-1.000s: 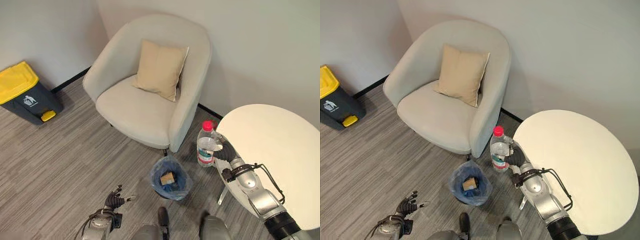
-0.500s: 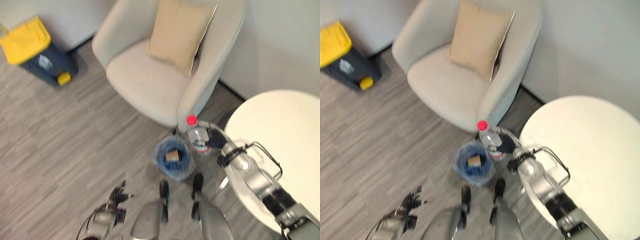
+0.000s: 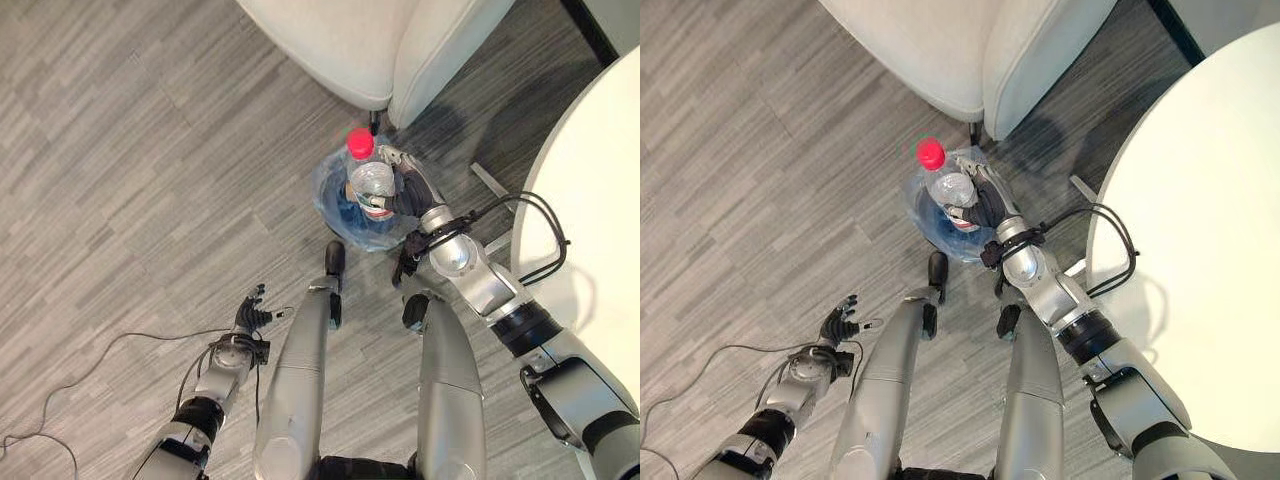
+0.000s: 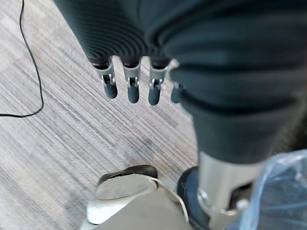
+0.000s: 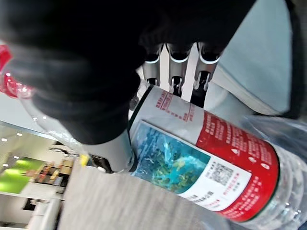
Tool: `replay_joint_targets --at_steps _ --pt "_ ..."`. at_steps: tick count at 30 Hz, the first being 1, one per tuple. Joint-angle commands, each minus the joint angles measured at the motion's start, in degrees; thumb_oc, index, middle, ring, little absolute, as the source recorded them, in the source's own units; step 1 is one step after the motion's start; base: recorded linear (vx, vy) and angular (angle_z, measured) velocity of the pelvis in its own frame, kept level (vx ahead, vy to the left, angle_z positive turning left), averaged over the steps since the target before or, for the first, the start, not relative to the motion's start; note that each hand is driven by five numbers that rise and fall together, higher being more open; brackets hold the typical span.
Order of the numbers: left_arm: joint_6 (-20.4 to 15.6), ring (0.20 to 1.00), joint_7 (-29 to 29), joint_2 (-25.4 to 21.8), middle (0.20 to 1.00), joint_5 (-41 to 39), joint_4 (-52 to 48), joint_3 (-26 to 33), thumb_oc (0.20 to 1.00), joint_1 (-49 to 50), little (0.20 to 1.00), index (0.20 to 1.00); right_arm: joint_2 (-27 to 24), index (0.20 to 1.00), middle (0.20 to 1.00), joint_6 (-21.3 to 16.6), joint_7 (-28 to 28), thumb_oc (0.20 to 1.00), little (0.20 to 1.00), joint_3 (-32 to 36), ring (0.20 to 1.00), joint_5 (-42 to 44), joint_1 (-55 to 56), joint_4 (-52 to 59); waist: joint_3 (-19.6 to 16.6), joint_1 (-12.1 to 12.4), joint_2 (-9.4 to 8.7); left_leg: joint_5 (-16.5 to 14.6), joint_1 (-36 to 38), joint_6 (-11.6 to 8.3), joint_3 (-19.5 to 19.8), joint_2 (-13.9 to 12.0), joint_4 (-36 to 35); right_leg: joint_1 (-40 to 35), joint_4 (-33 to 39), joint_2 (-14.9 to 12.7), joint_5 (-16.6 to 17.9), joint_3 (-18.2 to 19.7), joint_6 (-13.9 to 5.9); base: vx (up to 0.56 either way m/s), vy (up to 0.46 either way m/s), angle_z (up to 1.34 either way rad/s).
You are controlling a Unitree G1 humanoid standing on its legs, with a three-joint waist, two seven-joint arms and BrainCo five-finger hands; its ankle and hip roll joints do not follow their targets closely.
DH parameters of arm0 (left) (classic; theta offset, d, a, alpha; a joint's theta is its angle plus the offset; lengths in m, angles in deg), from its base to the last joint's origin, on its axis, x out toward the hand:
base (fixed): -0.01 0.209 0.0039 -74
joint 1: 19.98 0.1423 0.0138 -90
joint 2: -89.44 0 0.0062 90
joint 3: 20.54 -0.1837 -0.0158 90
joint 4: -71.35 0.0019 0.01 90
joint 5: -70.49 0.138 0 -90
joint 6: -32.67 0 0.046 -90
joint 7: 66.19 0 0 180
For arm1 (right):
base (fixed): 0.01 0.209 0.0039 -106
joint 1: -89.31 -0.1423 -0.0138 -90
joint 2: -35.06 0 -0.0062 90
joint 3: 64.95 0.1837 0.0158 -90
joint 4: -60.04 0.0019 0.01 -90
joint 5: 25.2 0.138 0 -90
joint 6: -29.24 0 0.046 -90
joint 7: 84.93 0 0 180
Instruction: Gather garbage on tea table into small bin, then transfer packed bag to large trash can.
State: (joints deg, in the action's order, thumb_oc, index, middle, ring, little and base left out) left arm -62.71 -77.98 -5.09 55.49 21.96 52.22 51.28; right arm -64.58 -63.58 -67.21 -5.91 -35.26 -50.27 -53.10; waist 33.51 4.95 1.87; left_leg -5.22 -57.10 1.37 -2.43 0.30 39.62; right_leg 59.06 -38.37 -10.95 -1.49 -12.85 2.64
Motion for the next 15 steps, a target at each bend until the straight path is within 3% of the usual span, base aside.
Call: replay_joint_targets --at_steps 1,6,7,11,15 --pt "-1.5 1.000 -1.8 -1.1 1.000 -1.6 -0.5 -1.0 1.000 3.7 1.000 1.000 0.8 0.200 0.200 -1.4 3.2 0.200 0.200 -0.6 0.200 0.9 2.3 2.8 -6.7 0.8 0.92 0.4 -1.1 -1.19 -1.7 0.5 -4.3 -2.4 -5.3 -1.0 -12.2 0.9 -3.06 0.01 -0.043 0.45" --pt "-1.8 1.000 -1.4 -2.3 1.000 -2.3 -0.8 -4.2 1.000 -0.5 1.000 1.000 -0.2 0.200 0.200 0.8 4.2 0.200 0.200 -1.8 0.200 3.7 -4.6 -14.1 -9.3 2.0 1.39 0.3 -13.0 -1.38 -0.6 2.5 0.2 9.1 -12.3 -4.7 -15.4 1.4 -1.63 0.06 -0.061 0.52" --pt "-1.8 1.000 -1.5 -2.3 1.000 -2.2 -0.9 -4.4 1.000 -1.0 1.000 1.000 -0.3 1.000 1.000 0.9 4.5 1.000 1.000 -1.7 1.000 3.6 -4.9 -15.5 -10.2 2.1 1.45 0.3 -14.0 -1.34 -0.6 2.8 0.0 10.1 -12.5 -5.1 -15.8 1.3 -1.49 0.07 -0.057 0.36" --pt "-1.6 1.000 -1.5 -1.5 1.000 -1.6 -1.3 -4.3 1.000 -0.4 1.000 1.000 -0.4 1.000 1.000 1.2 5.2 1.000 1.000 -1.5 1.000 1.5 -3.7 -14.5 -11.8 2.1 1.30 0.4 -14.7 -1.22 -0.2 3.0 -0.5 10.5 -12.4 -5.1 -16.3 1.2 -1.27 0.04 -0.011 0.26" --pt "-1.5 1.000 -1.9 -1.1 1.000 -0.4 -1.5 -3.1 1.000 0.6 1.000 1.000 -2.5 1.000 1.000 1.7 5.6 1.000 1.000 -3.0 1.000 -6.8 -1.2 -10.7 -12.6 1.4 0.71 0.1 -13.8 -1.35 0.1 2.6 -1.5 9.6 -11.4 -4.8 -16.1 0.8 -1.70 0.02 -0.029 -0.17"
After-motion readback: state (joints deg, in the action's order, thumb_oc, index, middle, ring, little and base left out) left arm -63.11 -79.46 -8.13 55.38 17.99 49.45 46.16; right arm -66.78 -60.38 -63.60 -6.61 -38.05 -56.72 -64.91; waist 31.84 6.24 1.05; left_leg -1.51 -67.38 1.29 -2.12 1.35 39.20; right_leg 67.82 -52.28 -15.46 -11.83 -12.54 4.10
